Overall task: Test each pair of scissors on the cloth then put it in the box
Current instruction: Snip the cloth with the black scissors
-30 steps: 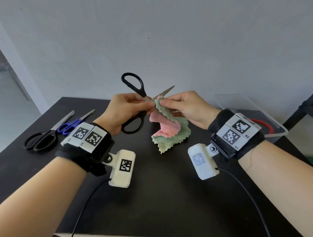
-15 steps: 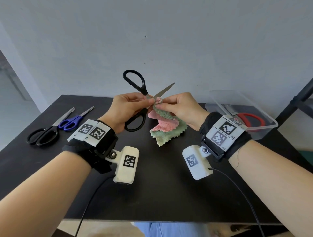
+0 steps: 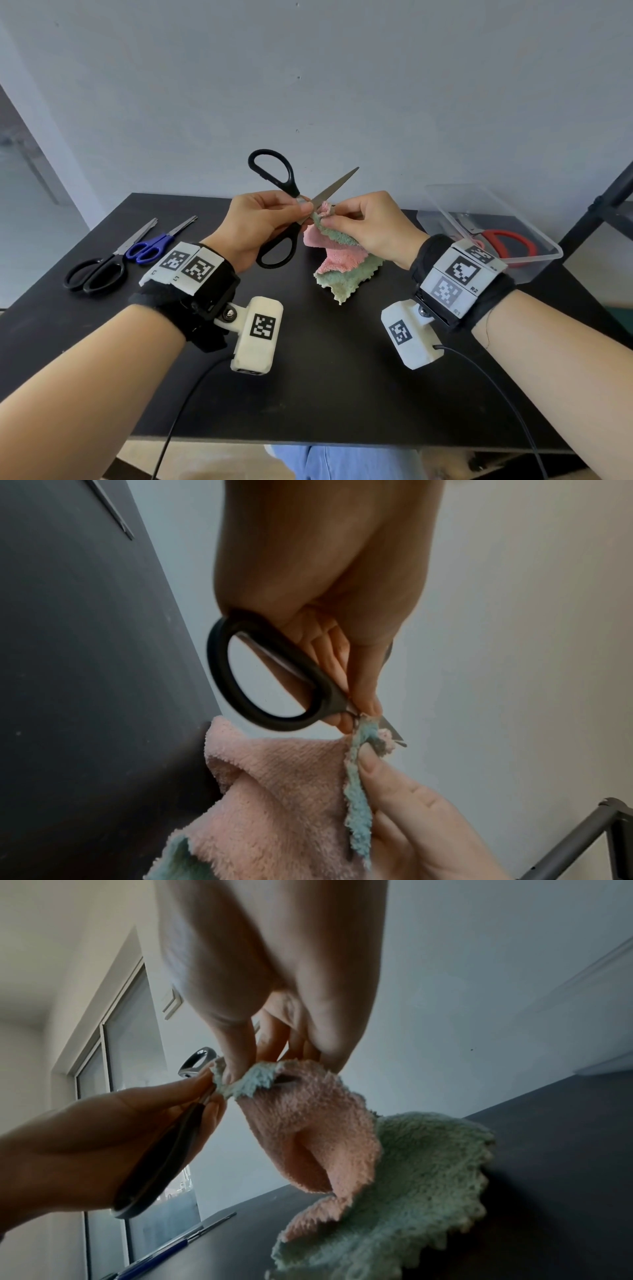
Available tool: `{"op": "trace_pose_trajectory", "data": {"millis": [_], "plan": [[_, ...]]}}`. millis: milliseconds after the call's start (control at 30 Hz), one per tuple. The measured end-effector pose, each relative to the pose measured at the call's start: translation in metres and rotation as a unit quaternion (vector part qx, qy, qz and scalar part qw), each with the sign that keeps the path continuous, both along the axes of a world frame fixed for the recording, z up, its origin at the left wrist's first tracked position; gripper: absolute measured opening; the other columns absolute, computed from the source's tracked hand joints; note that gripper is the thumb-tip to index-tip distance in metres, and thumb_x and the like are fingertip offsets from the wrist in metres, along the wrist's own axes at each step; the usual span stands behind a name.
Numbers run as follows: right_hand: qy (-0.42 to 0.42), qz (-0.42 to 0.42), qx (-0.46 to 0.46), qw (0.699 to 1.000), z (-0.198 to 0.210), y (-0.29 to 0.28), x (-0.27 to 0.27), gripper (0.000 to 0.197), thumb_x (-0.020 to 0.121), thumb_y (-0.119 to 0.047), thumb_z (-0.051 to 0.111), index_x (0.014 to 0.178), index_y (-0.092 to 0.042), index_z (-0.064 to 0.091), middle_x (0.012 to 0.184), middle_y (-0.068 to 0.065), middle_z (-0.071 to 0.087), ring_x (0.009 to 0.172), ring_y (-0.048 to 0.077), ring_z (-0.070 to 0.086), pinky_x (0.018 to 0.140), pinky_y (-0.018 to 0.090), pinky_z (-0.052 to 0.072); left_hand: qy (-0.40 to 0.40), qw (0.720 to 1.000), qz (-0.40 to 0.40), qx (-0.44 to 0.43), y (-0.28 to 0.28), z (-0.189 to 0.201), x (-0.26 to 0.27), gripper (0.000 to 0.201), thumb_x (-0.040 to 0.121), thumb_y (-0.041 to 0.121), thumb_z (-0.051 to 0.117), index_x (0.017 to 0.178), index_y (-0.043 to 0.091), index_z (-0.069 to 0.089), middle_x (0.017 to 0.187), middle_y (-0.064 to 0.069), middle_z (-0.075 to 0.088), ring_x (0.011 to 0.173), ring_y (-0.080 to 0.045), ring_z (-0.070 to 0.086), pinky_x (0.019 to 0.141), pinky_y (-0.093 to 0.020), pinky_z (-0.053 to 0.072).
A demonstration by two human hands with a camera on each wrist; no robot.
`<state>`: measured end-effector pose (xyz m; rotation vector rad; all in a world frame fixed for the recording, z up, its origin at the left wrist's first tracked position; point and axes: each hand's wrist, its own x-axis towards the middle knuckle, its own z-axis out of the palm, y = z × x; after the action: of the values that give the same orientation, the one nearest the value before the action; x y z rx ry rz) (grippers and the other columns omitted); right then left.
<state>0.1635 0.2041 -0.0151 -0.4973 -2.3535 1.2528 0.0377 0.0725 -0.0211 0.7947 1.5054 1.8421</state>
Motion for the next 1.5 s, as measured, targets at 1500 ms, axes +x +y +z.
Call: {"op": "trace_pose_trajectory", "data": {"millis": [1500], "plan": [[0.023,-0.061,-0.085,0.994,-0.017,0.017,0.025,0.009,0.086,-0.012,0.066,0.08,-0.015,0.072,0.081,0.0,0.072,0.076,0.008,0.067,0.077,0.02,0.053,-0.043,0.997,0.024,-0.063,-0.018,0.029,-0.016,0.013,0.083,0.014,0.07,0.091,0.003,0.069,0.085,-0.011,0.072,0.069,-0.018,0.066,0.068,-0.023,0.056]]}}
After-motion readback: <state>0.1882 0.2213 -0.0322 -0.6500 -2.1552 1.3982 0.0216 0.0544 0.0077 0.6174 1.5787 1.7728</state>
